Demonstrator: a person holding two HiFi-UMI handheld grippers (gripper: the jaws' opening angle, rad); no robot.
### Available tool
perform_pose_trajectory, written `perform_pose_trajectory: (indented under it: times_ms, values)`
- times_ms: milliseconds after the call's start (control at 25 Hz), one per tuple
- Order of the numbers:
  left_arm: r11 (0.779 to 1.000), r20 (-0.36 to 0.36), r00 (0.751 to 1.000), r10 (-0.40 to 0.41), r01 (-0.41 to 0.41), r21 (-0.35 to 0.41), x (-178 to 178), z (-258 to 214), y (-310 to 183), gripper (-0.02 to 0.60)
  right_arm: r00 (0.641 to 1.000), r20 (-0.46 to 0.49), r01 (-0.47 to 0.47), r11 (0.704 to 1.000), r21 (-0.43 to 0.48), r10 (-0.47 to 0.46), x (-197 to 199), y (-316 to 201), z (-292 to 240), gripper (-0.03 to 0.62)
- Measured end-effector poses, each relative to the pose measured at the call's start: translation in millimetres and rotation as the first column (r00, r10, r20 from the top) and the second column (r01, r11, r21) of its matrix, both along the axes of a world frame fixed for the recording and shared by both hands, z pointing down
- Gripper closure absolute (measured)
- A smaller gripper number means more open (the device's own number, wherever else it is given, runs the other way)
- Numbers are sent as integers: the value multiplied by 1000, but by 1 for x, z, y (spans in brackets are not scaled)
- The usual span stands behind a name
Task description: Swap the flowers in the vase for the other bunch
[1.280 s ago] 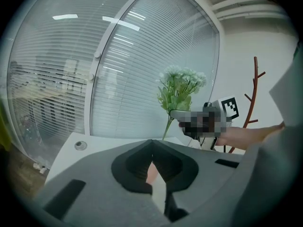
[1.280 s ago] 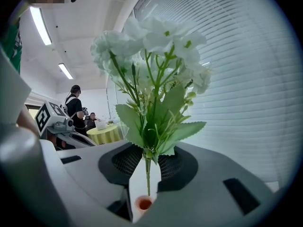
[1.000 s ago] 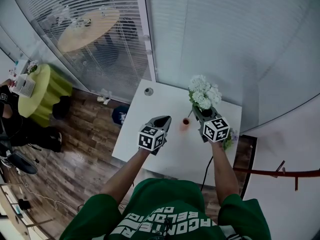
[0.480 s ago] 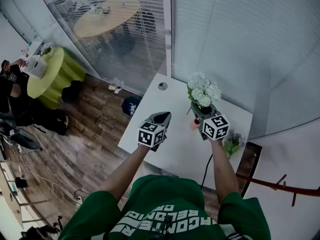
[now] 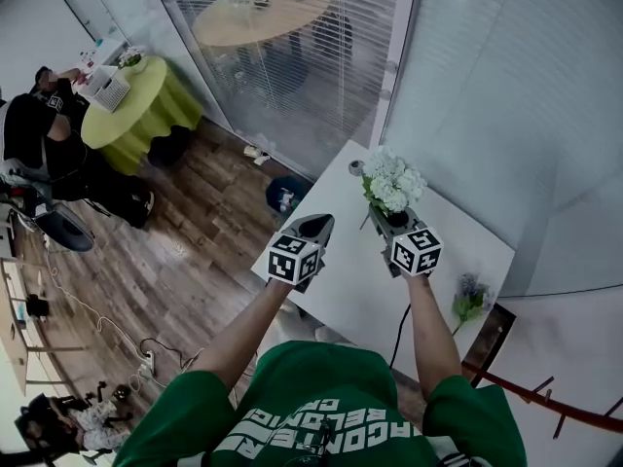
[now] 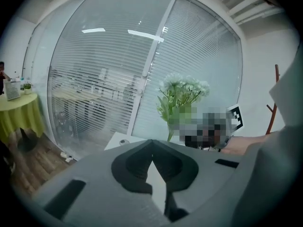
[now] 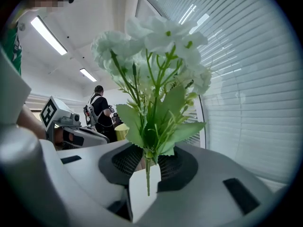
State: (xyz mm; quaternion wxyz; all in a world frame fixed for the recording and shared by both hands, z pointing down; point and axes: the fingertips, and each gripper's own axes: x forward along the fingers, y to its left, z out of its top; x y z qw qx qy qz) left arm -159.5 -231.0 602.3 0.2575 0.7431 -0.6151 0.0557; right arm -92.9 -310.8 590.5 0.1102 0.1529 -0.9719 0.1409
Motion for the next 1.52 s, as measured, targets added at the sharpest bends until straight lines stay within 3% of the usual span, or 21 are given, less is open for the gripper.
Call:
perform_pose_trajectory:
  times_ms: [560,1200,1520]
  values:
    - [999,-34,999,-30,31,21,-56,-1,14,574,997,-53,45,998,-42,-47,-60,34,15,508]
    - [1000,-45,999,-11,11,-1,-75,10,24,574,994,-103,28,994,-103,-39,-73,56,44,508]
    - [999,-63,998,-26,24,-31,-83,25,37,574,989,-138,17,979,-205,-46,-80,63,78,508]
